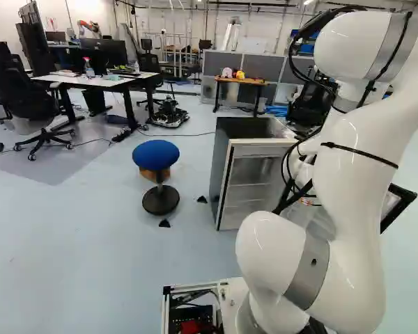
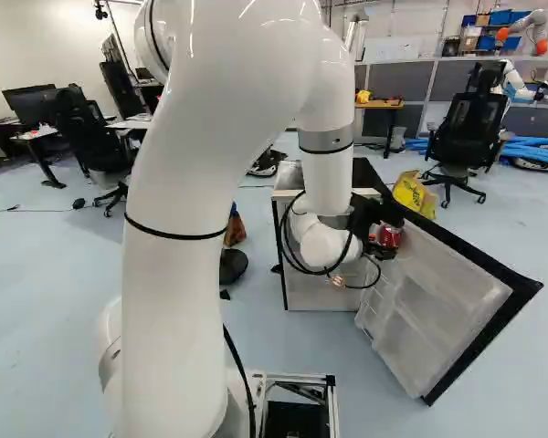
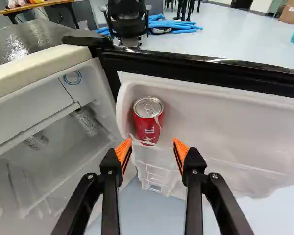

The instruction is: Grab a drink from the fridge

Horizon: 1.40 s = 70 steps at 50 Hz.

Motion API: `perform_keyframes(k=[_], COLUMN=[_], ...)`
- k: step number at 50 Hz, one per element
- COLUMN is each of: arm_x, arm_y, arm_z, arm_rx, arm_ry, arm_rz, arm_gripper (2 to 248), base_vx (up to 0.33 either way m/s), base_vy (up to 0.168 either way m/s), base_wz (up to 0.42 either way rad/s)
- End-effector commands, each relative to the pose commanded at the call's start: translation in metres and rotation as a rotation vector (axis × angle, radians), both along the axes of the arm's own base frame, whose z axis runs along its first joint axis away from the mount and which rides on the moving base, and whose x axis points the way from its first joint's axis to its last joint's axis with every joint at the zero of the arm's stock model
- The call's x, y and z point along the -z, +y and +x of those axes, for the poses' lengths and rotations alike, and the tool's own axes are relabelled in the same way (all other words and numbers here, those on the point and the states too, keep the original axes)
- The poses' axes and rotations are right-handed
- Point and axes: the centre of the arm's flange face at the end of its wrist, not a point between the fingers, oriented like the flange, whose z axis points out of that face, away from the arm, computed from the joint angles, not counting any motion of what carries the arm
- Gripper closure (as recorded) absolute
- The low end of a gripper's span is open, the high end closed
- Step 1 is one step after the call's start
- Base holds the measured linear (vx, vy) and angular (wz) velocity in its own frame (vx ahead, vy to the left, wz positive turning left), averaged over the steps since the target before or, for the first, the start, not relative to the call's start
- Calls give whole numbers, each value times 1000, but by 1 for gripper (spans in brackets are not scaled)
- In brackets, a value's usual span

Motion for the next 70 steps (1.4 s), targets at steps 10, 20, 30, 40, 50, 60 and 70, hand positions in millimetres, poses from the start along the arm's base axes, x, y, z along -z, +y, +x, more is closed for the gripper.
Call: perform_keyframes(k=[10,20,30,40,50,60,70], arm_x=[0,0,0,0,0,1,2], arm_y=[-4,-8,-11,-11,-12,-15,-20], arm_z=[1,4,7,11,15,19,23], arm_rx=[4,7,7,2,-2,-2,-2], arm_ry=[-6,-14,-22,-26,-27,-30,-34], arm_rz=[-6,-14,-23,-26,-28,-30,-33], arm_gripper=[111,111,111,111,111,111,111], base_vx=[0,0,0,0,0,0,0], base_vy=[0,0,0,0,0,0,0], base_wz=[0,0,0,0,0,0,0])
